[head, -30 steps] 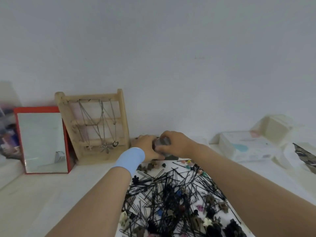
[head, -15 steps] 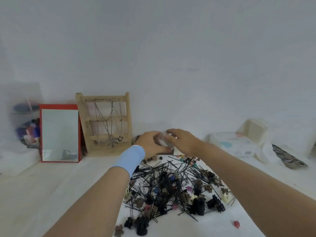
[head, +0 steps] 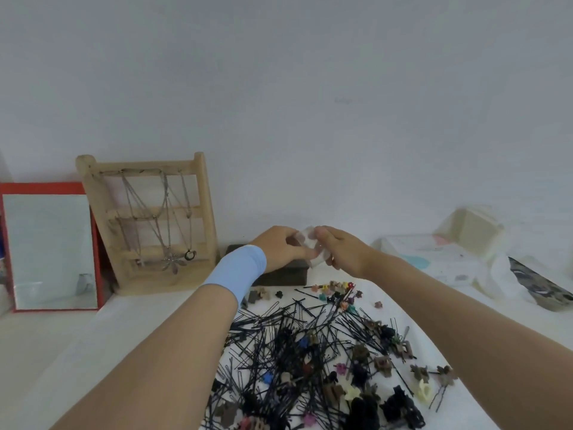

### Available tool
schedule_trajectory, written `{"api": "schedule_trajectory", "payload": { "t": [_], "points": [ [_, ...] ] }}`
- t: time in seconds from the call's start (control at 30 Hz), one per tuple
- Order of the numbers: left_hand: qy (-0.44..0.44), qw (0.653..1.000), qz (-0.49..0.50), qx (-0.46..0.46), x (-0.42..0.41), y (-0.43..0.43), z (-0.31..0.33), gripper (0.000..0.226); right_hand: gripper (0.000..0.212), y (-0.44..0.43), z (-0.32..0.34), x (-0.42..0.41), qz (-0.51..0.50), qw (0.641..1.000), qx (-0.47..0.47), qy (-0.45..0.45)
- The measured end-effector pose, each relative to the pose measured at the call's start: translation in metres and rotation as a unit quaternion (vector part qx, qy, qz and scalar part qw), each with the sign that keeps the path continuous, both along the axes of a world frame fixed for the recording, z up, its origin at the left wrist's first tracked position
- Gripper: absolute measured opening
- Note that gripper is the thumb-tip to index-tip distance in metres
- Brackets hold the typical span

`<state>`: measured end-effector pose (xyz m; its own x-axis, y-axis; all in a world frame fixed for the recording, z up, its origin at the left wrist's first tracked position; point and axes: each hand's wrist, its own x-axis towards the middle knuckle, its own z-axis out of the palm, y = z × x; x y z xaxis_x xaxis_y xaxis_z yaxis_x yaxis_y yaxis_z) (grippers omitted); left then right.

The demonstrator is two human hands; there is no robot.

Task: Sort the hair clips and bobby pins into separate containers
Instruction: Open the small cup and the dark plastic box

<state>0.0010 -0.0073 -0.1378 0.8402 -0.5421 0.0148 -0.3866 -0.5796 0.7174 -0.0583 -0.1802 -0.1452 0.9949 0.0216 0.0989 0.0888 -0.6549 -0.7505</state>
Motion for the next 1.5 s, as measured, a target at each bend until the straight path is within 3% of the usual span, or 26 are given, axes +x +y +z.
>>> {"api": "schedule_trajectory", "payload": {
  "t": [0.13,0.27,0.43,0.57,0.63,0.8,0.9,1.0,1.07,1.27,1.37,1.5],
  "points": [
    [0.028,0.999,0.016,-0.026,-0.002,-0.008,0.007,0.048,0.053,-0.006,0.01,0.004,-0.005,0.999,0.048,0.006],
    [0.057,0.992,0.067,-0.092,-0.005,-0.002,0.018,0.053,0.048,-0.017,0.028,0.007,-0.018,0.996,0.089,0.017],
    [-0.021,0.996,0.078,-0.028,0.0,0.016,-0.001,0.049,0.067,-0.032,0.008,0.007,-0.052,0.982,-0.178,0.02],
    [-0.099,0.991,0.087,-0.026,-0.001,0.012,-0.015,0.067,0.062,-0.032,-0.018,0.014,-0.101,0.962,-0.253,-0.024],
    [-0.099,0.991,0.083,-0.03,0.004,0.01,-0.022,0.068,0.055,-0.035,-0.028,0.02,-0.121,0.938,-0.322,-0.029],
    [-0.065,0.994,0.072,-0.044,0.02,0.007,-0.027,0.065,0.05,-0.04,-0.033,0.027,-0.126,0.925,-0.355,-0.049],
    [-0.065,0.993,0.068,-0.064,0.02,0.007,-0.024,0.066,0.035,-0.031,-0.014,0.023,-0.14,0.95,-0.244,-0.134],
    [-0.068,0.992,0.065,-0.086,0.012,0.012,-0.017,0.071,0.033,-0.01,0.006,0.015,-0.072,0.994,-0.035,-0.073],
    [-0.059,0.992,0.073,-0.087,0.004,0.018,-0.013,0.073,0.036,0.006,0.013,0.01,-0.055,0.997,0.021,-0.046],
    [-0.136,0.984,0.118,-0.018,-0.027,0.06,-0.008,0.081,0.038,0.055,0.007,0.002,-0.038,0.997,0.059,-0.023],
    [-0.092,0.986,0.128,0.049,-0.036,0.092,-0.01,0.089,0.039,0.089,0.0,-0.003,0.001,0.998,0.069,-0.001],
    [-0.066,0.975,0.152,0.15,-0.043,0.142,-0.012,0.078,0.041,0.136,-0.009,0.002,0.056,0.998,0.03,-0.002]
  ]
}}
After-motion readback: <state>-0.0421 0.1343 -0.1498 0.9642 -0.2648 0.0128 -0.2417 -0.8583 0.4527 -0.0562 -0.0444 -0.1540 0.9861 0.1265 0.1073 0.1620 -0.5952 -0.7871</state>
